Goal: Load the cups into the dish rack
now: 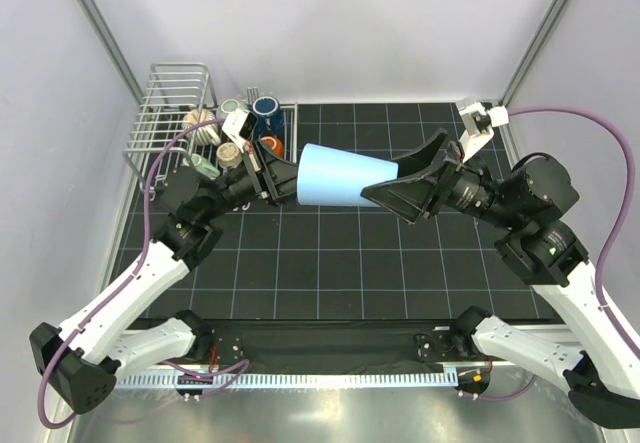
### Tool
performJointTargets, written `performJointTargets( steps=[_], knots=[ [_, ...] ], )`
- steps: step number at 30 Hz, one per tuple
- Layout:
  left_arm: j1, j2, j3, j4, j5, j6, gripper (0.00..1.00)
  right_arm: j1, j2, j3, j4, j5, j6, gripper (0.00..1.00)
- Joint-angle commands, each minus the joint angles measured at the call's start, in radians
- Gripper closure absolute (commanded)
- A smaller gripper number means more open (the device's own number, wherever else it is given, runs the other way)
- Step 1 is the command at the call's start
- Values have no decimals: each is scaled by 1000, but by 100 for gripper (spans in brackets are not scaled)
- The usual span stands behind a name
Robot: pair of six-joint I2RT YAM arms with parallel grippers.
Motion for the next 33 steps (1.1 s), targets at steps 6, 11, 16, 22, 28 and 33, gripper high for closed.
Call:
performJointTargets(
  steps=[6,11,16,22,28,33],
  knots=[
    [-5,17,6,59,-16,-7,99,4,39,27,61,-44,28,71],
    [-6,12,13,-94,-21,55,100,6,73,73,61,-30,33,89],
    [-6,-9,-10,-134,-36,72,100,6,132,125,54,-21,30,96],
    [-5,-41,-16,-264,-87,117,99,6,162,156,53,-27,30,96],
    [-5,-139,-33,-540,-257,194,46,6,201,209,3,-6,-7,96],
    [-2,-274,-39,-818,-442,230,25,6,246,251,-35,28,-44,96]
  ],
)
